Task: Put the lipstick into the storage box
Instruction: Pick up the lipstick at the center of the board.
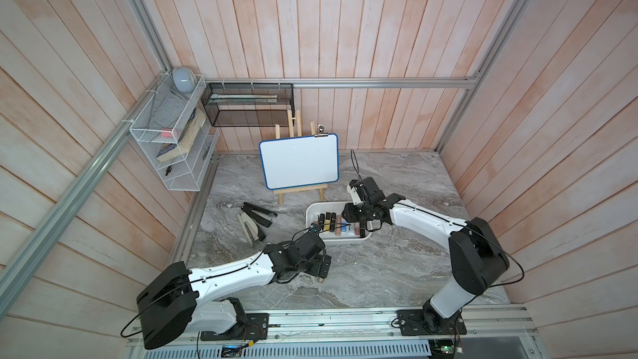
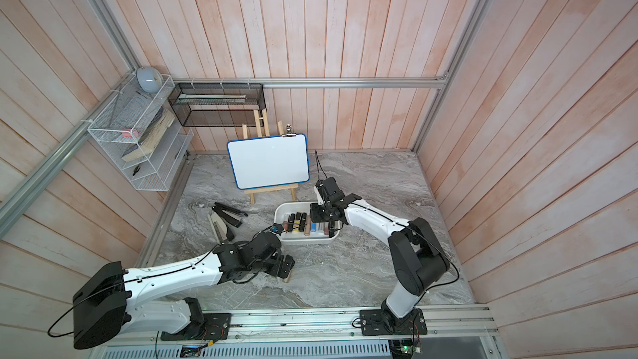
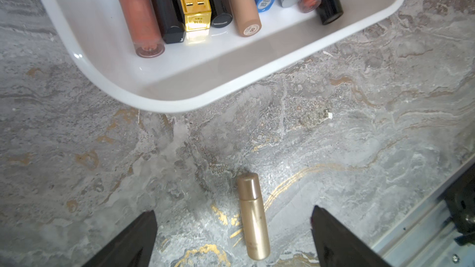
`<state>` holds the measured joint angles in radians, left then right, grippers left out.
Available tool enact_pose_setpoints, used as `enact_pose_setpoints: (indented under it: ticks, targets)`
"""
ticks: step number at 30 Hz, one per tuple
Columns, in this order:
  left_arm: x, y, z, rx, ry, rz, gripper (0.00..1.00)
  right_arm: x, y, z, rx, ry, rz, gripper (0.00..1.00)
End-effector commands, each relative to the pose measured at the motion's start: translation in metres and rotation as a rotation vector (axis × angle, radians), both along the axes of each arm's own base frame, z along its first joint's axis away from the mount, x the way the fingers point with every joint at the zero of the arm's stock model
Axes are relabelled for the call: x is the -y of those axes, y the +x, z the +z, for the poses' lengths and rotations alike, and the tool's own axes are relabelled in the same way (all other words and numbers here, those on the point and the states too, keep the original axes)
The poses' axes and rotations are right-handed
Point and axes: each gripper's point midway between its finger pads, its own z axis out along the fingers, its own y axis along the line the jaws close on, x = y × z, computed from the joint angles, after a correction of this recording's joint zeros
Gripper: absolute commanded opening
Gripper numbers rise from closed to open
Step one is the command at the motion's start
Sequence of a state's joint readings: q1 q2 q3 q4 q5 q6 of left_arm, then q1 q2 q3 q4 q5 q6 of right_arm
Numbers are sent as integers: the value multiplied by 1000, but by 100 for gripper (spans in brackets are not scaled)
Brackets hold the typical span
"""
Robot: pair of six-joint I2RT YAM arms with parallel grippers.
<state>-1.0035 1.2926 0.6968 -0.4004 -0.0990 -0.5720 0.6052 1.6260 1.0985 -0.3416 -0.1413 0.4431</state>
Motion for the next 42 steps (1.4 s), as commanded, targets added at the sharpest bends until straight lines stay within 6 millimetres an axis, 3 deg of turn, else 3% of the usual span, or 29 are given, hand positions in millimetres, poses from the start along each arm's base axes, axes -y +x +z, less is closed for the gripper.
enact_pose_setpoints:
  ticks: [1,9,12,18,33,42]
  targets:
    - [5,6,6,31,17,0,95,2,-7,24,34,58,-3,37]
    - [9,5,-7,30,97,-7,83,12,-34,64,110,187,-4,39]
    - [9,7,-14,31,146,-5,76,19,-45,67,117,204,-11,40]
    - [12,4,-25,26,224,-7,74,27,-56,67,127,225,-26,40]
    - [14,-12,-47,-47,305,-4,62,29,-63,70,131,244,-16,40]
    - [16,-18,-62,-95,339,-26,42,30,-66,72,142,250,-14,41]
